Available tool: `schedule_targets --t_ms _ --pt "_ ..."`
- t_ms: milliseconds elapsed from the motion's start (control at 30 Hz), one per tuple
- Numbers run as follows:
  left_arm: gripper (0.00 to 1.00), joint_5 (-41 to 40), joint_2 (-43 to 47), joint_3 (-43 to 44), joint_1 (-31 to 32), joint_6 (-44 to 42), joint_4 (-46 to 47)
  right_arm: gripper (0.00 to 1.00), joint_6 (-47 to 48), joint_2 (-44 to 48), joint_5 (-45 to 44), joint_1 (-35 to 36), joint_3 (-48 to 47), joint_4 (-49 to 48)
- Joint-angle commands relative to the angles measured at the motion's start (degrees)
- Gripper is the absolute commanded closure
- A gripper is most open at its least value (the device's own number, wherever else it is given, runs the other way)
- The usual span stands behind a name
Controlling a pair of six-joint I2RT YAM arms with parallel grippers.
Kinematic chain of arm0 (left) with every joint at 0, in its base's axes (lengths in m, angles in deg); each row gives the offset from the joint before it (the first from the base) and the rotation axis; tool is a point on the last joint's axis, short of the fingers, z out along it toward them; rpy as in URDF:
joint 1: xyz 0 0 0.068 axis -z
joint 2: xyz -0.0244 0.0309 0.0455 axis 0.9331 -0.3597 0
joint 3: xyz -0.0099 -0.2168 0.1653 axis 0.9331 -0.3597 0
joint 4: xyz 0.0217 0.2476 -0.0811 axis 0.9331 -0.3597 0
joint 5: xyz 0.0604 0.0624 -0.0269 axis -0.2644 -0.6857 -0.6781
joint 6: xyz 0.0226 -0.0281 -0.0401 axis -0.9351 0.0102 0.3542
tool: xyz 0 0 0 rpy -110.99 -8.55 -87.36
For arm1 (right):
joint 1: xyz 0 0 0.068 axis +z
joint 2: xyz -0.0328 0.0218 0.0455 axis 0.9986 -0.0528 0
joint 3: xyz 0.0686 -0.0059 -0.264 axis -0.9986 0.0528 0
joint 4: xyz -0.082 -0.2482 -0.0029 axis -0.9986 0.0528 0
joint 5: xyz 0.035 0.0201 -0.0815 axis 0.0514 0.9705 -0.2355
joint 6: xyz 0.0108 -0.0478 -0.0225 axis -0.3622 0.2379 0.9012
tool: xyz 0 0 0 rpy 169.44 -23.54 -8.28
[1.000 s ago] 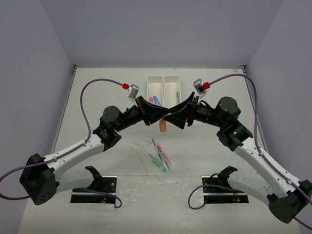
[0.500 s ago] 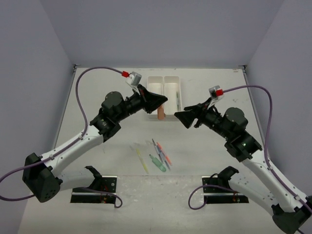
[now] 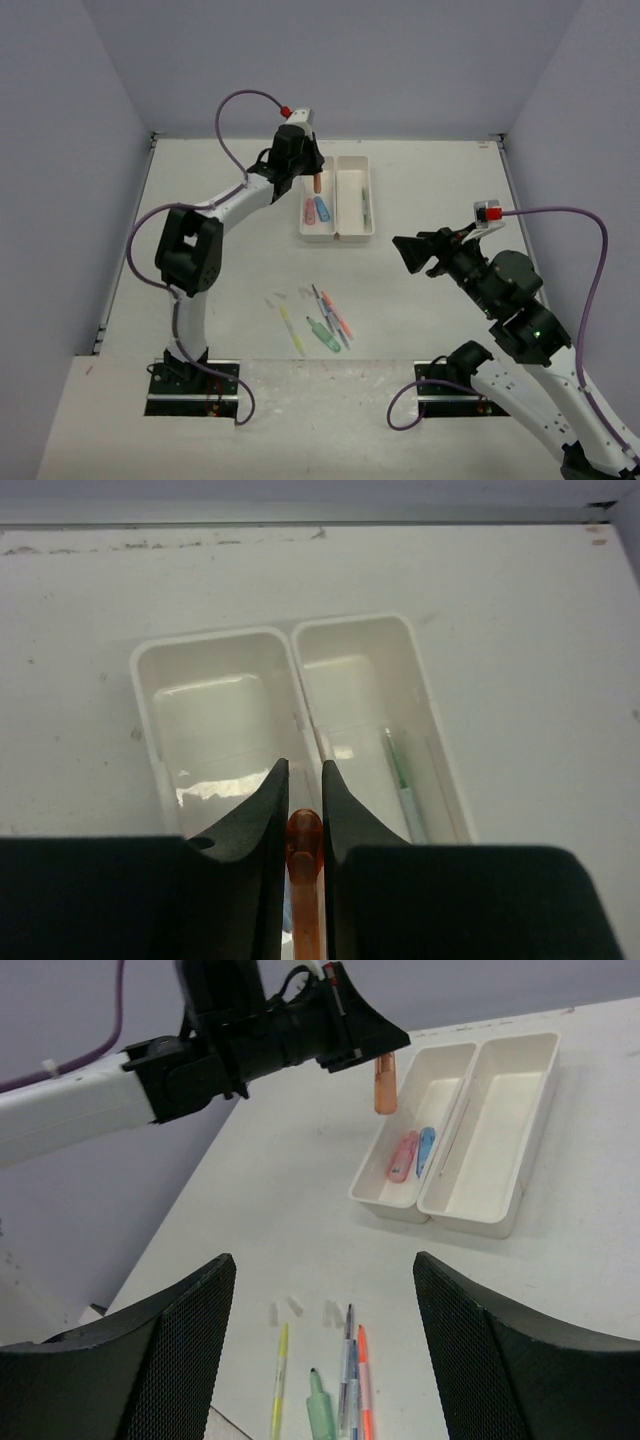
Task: Sort the stationery into containers
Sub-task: Place the pen in the storage box, then pick up the pen from the center of the board.
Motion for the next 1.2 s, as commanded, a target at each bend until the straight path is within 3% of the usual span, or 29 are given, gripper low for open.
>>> schedule_targets --t_ms 0,233,333,433,567,600,867,933,1000,1067,1167 --pt "1.00 -2.7 -6.8 10.5 -0.7 -3.0 -5.8 0.26 0.1 1.3 0.2 -0.1 -0.4 1.6" --pt "0.99 -0.8 -12.9 11.4 -0.7 -0.9 -5.8 0.23 0.7 2.1 0.2 -0.1 0.8 1.8" --pt "0.86 -0.3 -12.7 10.0 -0.7 -0.7 -5.3 0.23 0.8 1.8 0.7 -0.1 0.7 1.8" --pt "0.63 0.8 -11.1 8.3 -0.7 -0.3 -5.0 0.23 0.7 1.5 1.2 -0.1 0.6 1.6" --pt "0.45 1.2 -7.9 7.6 -0.6 -0.1 -5.2 0.23 0.6 0.7 1.9 -0.1 0.2 1.5" --pt "0.44 1.2 -7.0 7.6 -0.6 0.0 -5.4 0.23 0.6 0.7 2.0 -0.1 0.2 1.6" --pt "0.28 0.7 11.5 0.6 -0.4 0.4 -6.1 0.25 2.6 -2.8 4.8 -0.1 -0.4 1.2" --pt "0.15 -1.3 19.3 -3.6 -0.1 0.7 -7.3 0.32 3.5 -7.6 6.7 0.1 -1.0 3.5" --pt "0.00 -4.2 24.8 -7.9 -0.1 2.0 -10.5 0.45 4.3 -14.0 8.6 0.5 -1.6 5.6" --pt "0.00 -7.9 33.2 -11.6 0.0 2.6 -13.6 0.55 4.9 -19.8 6.5 3.3 -2.3 10.2" --pt "0.00 -12.5 43.2 -19.8 -0.1 4.5 -17.6 0.59 3.3 -28.2 -3.4 12.8 -4.2 14.8"
